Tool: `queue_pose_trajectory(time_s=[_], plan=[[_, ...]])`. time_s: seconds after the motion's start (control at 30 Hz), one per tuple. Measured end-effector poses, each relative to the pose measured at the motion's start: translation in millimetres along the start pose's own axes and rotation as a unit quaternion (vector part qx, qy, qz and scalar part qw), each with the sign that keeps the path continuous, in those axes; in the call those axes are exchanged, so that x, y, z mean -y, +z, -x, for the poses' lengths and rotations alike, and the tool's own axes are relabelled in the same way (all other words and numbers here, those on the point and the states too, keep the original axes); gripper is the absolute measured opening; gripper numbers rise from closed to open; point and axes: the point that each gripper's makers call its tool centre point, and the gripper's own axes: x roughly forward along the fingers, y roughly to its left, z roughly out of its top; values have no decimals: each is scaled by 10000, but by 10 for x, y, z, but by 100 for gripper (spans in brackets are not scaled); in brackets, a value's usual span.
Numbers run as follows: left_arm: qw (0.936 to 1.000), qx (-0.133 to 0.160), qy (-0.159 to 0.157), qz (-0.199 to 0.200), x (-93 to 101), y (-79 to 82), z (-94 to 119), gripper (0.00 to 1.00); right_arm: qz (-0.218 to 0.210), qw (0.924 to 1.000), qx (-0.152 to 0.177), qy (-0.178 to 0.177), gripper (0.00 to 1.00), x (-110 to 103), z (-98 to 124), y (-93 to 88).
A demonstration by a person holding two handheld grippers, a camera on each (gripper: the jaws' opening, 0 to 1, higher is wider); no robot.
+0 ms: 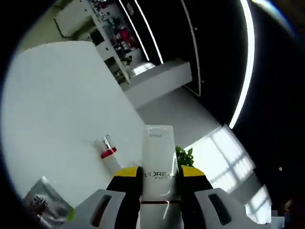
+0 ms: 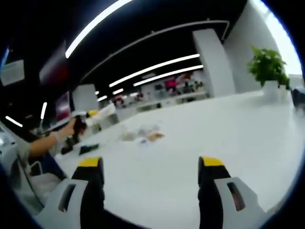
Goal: Arrange the skincare products in the storage area until every visible bottle or jar stands upright without overlapping.
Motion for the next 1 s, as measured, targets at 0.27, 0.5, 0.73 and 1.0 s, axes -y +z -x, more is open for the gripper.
queue_pose_trajectory(time_s=[0.27,0.5,0.73,1.0], plan=[[9870,189,-1517,489,461,-85,24,30,59,9977,237,638,79,-322,-330,200],[9681,355,-2322,873,593,-268,105,30,-210,9872,845,1338,80,-735,-579,543],[9553,224,-2869,673,759,-557,121,30,-350,9682,1163,2186,87,-1267,-957,711],[9419,0,-3252,841,849,-1037,114,30,-69,9499,965,2972,90,-1715,-1394,864]])
